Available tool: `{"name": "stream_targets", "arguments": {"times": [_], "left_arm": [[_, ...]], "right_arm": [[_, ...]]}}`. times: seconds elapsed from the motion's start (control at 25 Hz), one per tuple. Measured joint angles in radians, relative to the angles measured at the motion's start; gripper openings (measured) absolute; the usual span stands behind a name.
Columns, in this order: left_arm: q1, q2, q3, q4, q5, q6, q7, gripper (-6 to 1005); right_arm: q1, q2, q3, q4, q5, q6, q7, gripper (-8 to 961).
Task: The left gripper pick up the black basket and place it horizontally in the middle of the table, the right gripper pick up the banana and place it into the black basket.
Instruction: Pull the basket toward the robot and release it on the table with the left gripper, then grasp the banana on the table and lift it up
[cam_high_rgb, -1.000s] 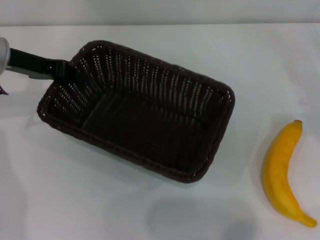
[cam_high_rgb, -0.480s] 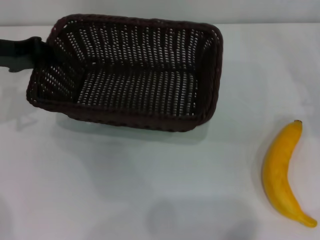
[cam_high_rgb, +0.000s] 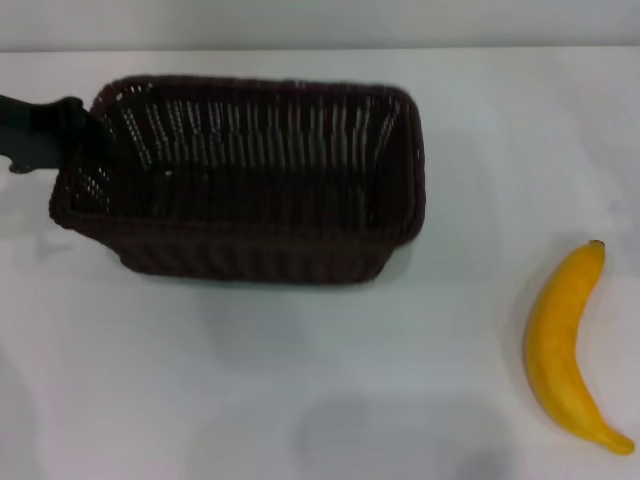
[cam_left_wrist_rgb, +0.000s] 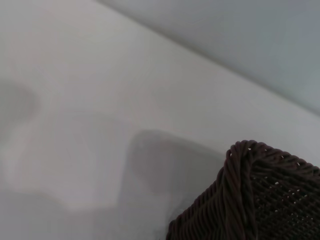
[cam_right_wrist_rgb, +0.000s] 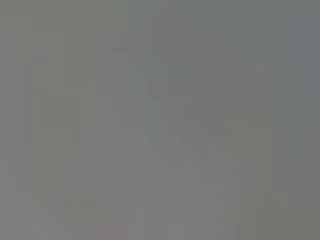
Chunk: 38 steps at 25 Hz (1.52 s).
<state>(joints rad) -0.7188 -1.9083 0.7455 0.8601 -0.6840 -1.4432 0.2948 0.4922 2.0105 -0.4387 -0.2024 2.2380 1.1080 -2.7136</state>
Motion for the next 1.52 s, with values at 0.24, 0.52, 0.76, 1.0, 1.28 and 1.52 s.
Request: {"name": "stream_targets", "arguments": {"times": [0.24, 0.52, 0.76, 1.0, 1.28, 1.52], "left_arm": [[-0.048, -0.015, 0.001, -0.058, 0.064, 0.005, 0.003, 264], [-0.056, -0.021, -0.003, -0.078, 0.057, 0.025, -0.004, 292], [-0.066, -0.014, -0.003, -0.096, 0.058, 0.002, -0.047, 317], [-0.059, -0.01, -0.007, -0.083, 0.026, -0.017, -0.039, 341], [-0.036, 0.017, -0.008, -0.007, 0.004, -0.064, 0.019, 621], [0.088, 0.025, -0.053, 0.172, -0.183, -0.075, 0.232, 801]], "right_arm": [[0.0, 0.001, -0.003, 0.001, -0.001, 0.0, 0.0, 857], [-0.004, 0.001, -0.014, 0.0, -0.002, -0.001, 0.0, 856], [-0.005, 0.002, -0.014, 0.0, -0.002, -0.001, 0.0, 857], [-0.014, 0.002, -0.014, 0.0, -0.002, 0.004, 0.008, 857], [-0.05, 0.003, -0.021, -0.001, -0.001, 0.087, 0.039, 855], [-0.119, -0.002, -0.055, -0.029, -0.002, 0.197, 0.19, 849]]}}
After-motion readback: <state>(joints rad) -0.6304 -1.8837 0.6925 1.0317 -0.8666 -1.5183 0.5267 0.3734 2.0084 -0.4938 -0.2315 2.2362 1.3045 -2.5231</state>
